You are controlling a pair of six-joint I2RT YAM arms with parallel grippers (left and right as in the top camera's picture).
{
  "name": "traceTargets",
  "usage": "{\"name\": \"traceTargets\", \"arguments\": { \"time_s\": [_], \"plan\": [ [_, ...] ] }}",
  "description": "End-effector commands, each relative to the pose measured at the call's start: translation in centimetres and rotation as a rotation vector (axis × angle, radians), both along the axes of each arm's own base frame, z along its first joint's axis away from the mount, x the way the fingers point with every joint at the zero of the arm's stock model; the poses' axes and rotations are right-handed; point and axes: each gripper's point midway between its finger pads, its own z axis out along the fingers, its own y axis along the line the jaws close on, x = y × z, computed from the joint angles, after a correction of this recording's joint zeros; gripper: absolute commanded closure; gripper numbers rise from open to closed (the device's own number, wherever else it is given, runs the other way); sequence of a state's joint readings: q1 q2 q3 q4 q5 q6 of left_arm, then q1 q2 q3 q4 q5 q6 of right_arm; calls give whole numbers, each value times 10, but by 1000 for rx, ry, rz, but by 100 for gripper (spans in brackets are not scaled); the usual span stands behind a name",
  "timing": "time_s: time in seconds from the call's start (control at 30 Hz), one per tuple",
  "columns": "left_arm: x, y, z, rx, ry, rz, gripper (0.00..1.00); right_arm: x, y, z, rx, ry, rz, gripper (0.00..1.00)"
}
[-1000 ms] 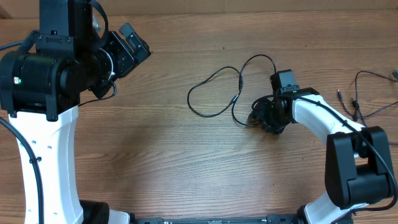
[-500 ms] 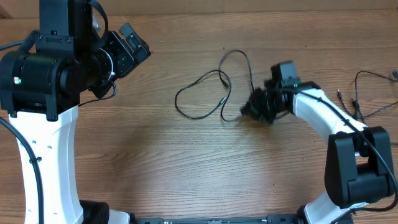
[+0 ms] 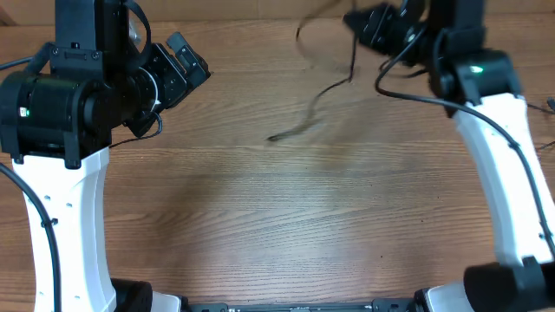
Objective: Untangle cables
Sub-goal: 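Lift the grasped cable and pull it off to the upper right edge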
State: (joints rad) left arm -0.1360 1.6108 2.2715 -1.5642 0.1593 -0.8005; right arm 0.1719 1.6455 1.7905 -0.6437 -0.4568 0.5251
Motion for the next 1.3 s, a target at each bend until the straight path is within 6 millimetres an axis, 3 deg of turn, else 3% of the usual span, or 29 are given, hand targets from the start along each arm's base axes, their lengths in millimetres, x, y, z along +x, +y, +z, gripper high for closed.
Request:
{"name": "traceTargets", "arguments": {
  "time_s": [0.0,0.3,0.5,0.67,0.97,1.27],
  "plan": [
    [2,1,1,23,-10,-11,0,3,-35,53,-114,-177,-186,96],
    [2,1,1,23,-10,-11,0,17,-86,63,-244,-226,-459,96],
    [2,1,1,23,-10,-11,0,22,-141,68,-413,-266,-627,96],
    [2,1,1,23,-10,-11,0,27,-190,60,-486,-240,-701,96],
    [2,1,1,23,-10,-12,0,40,-295,11,-528,-93,-861,96],
    [2,1,1,23,-10,-12,0,38,-423,-67,-558,86,-1049,96]
  ]
}}
